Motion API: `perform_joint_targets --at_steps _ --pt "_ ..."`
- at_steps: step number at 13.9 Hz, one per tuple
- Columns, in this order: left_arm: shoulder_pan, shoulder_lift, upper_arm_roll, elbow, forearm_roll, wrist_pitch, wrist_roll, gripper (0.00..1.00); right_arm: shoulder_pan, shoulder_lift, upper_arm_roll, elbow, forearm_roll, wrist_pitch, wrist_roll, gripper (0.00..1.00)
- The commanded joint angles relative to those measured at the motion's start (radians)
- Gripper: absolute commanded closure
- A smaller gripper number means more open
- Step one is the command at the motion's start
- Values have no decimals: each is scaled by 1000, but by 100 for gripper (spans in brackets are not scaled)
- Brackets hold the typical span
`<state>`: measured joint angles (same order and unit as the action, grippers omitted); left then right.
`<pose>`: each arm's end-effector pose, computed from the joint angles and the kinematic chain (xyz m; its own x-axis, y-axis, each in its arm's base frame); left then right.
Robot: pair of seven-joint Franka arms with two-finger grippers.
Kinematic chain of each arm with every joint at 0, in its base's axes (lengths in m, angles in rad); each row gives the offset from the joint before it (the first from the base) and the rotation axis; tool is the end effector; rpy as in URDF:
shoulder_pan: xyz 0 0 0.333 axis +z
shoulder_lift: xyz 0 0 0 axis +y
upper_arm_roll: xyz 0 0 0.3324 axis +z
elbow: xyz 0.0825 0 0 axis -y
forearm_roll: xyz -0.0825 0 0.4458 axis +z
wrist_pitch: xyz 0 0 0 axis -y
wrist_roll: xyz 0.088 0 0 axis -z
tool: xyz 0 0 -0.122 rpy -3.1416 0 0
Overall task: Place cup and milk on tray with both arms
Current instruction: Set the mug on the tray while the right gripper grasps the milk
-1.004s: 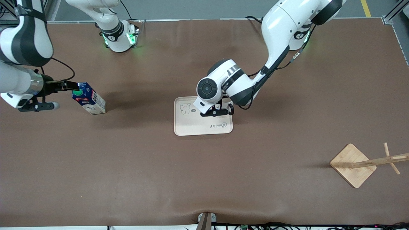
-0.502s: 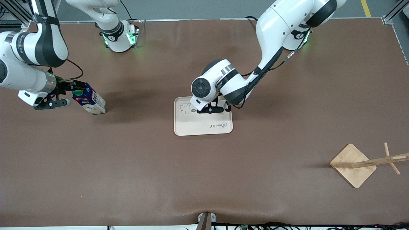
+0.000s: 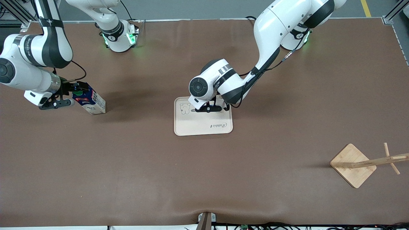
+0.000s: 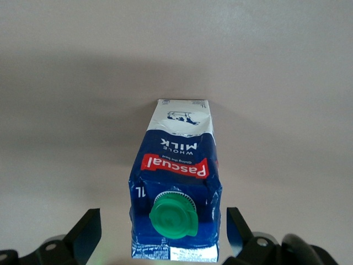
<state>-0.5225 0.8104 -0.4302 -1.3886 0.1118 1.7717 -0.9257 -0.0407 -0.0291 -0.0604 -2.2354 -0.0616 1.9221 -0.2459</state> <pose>0.4803 -0.5693 0.1984 0.9255 0.0251 -0.3778 -0.0347 -0.9880 -0.1505 0.5277 -0.0587 0.3277 0.9437 0.1697 -0.2841 0.1705 -0.9851 -0.0220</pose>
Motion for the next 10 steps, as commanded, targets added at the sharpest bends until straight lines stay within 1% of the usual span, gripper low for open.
perform_joint_targets --at_steps 1,2,3,4,7,10 --pt "-28 19 25 34 -8 -21 7 70 -15 -41 7 -38 -38 17 -15 0" --pt "-28 15 34 34 -7 -23 8 52 -16 -41 7 -38 -40 17 -15 0" --pt "-28 13 36 36 -6 -23 10 15 -21 -40 7 -39 -38 17 -15 0" --pt "-28 10 38 37 -6 -23 16 0 -21 -40 7 -49 -40 20 -13 0" --pt "-28 6 41 71 -6 -28 64 0 -21 -40 7 -67 -40 49 -9 0" --pt "-25 -8 39 100 -6 -109 68 0 -21 -38 7 -84 -40 72 -10 0"
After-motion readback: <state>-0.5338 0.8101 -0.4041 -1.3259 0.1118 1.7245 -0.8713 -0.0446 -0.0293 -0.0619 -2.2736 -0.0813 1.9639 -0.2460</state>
